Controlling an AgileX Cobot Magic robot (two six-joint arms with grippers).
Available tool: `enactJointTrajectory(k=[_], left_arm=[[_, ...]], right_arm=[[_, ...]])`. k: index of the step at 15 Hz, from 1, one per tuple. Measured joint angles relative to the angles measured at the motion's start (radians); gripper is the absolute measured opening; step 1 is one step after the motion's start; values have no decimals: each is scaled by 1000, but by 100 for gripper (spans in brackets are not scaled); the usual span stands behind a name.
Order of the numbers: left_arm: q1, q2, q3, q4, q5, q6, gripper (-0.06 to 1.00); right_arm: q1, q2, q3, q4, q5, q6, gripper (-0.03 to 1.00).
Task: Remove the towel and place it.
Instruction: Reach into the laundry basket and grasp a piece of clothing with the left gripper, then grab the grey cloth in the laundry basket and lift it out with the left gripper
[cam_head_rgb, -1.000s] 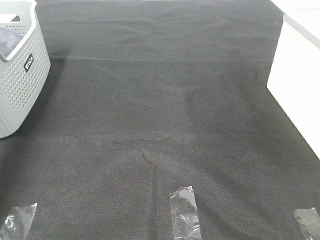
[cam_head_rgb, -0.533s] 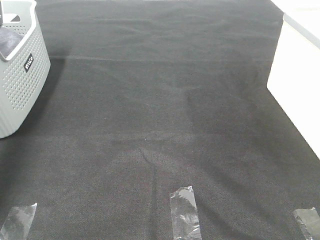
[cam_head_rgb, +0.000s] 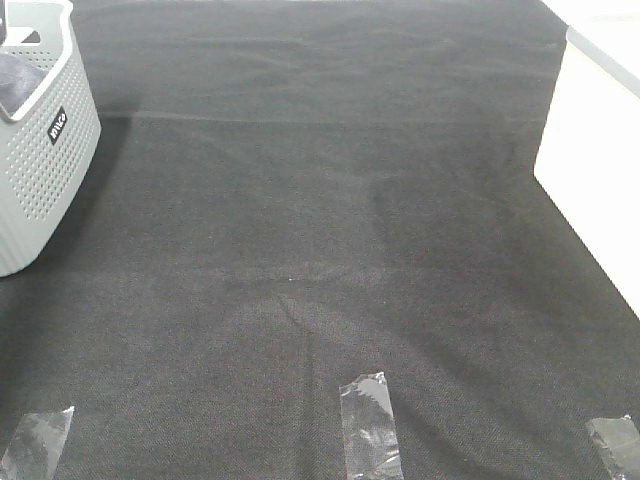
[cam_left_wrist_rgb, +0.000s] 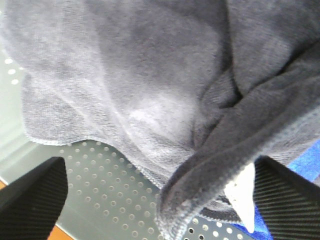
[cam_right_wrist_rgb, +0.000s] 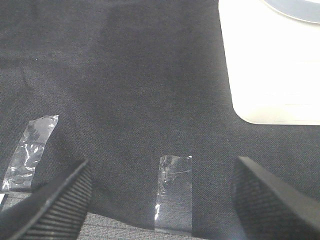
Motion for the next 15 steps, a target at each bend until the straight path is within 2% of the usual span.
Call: enactJointTrajectory(k=[4,8,12,13,15], left_arm=[[4,1,0,-30,-15,10,93],[44,1,0,-107,-19,12,91],[48,1,0,-131,-15,45,90],[48,1,0,-131,-12,45,87],[48,1,0,-143,6,46,75]], right_arm=[[0,0,0,0,0,0,76],[0,0,0,3,0,0,76],[0,0,0,11,0,0,76],[0,0,0,11,0,0,76],[0,0,0,11,0,0,76]])
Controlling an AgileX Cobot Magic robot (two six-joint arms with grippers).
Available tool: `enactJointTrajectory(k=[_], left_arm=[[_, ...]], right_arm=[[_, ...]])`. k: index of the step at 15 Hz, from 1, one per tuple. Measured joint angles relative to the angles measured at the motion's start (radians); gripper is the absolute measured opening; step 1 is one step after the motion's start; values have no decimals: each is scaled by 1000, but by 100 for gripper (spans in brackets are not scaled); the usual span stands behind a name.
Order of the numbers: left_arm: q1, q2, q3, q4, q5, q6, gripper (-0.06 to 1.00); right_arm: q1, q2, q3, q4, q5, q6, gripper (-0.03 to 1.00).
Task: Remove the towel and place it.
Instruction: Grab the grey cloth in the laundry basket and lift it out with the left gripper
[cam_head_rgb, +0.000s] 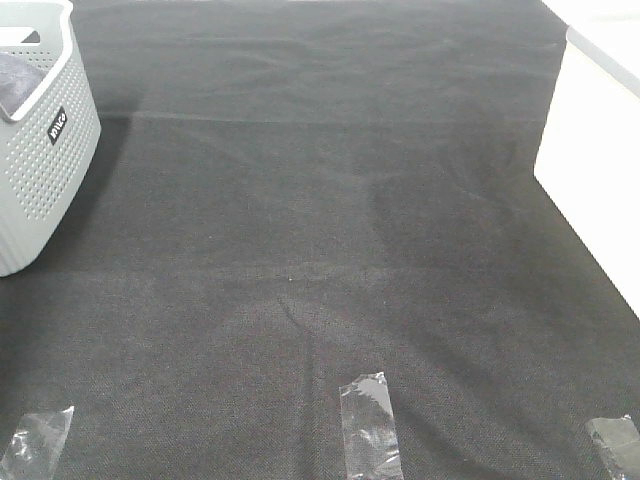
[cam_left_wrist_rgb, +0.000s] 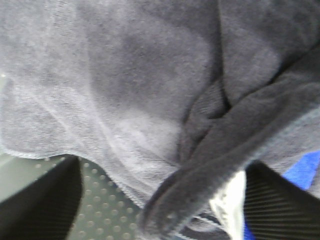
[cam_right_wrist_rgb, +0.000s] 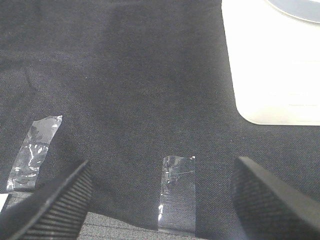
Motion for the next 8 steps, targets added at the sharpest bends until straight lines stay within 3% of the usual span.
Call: enactJointTrajectory(k=[1,4,8], left_arm=[[0,0,0,-12,16,0,68],[0,0,0,-13,34,2,61],[0,13,0,-13,33,2,26]], right_arm=[[0,0,0,0,0,0,76],[0,0,0,0,0,0,76],[0,0,0,0,0,0,76]])
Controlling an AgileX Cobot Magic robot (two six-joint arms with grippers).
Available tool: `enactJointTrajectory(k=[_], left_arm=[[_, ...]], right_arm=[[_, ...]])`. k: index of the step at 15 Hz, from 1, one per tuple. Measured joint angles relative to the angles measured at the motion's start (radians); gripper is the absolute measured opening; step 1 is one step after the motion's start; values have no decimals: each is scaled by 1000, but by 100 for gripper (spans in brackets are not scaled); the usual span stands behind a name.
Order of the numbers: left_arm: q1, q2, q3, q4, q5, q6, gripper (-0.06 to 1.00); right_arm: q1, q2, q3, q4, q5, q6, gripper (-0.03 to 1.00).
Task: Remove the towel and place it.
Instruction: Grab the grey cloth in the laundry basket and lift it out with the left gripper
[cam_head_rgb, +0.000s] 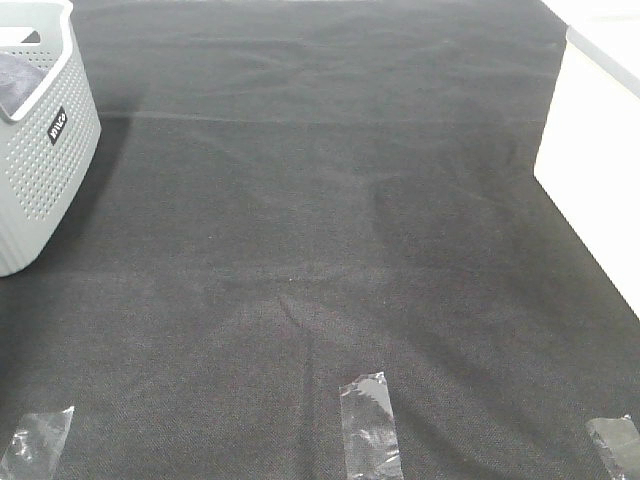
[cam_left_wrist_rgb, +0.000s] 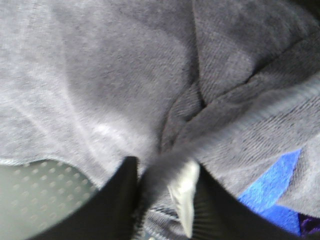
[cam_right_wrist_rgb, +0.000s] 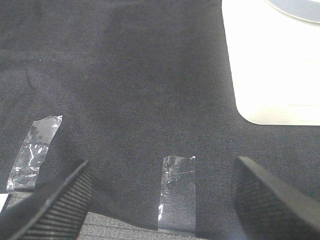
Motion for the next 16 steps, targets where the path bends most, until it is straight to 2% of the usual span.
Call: enactJointTrajectory(k=[2,5,7,10,16], left_arm=[[0,25,0,0,18,-40,18],[0,36,0,0,14,-72,15],[-5,26,0,19,14,-75,1],[-25,-25,0,56,23,-104,0],[-99,-232,0,80,96,-273,0]], right_arm=[[0,0,0,0,0,0,76],[0,0,0,0,0,0,76],[0,0,0,0,0,0,76],[0,0,0,0,0,0,76],[0,0,0,8,0,0,76]])
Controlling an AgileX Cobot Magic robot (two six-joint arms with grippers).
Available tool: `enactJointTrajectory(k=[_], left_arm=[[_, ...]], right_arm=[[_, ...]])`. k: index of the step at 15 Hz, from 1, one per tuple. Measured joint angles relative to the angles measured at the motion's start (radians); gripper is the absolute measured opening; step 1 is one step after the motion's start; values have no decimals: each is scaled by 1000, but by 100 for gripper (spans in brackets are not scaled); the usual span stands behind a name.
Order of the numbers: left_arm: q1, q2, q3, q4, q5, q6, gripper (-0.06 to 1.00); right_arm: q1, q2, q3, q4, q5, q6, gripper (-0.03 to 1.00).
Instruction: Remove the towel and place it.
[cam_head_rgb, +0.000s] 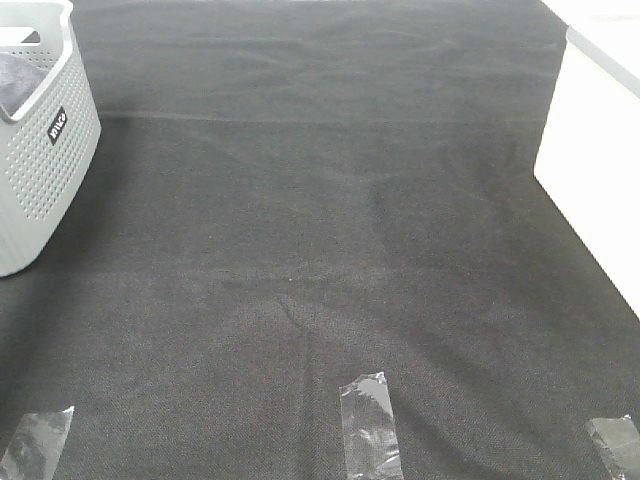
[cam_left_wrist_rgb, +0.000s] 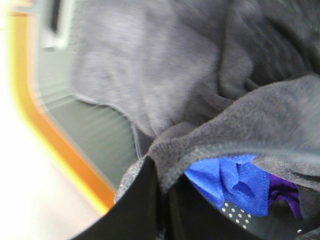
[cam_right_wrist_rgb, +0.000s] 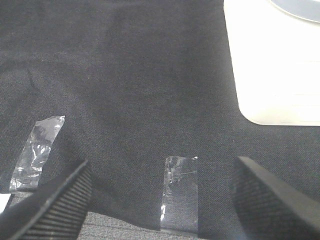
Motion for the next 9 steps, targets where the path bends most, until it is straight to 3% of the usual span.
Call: enactJointTrajectory(k=[3,9], left_arm=[[-59,-129,0,2,12,-125,0],[-251,-346,0,68,15,-229,0]], right_arm=[[0,0,0,0,0,0,76],[0,0,0,16,0,0,76]])
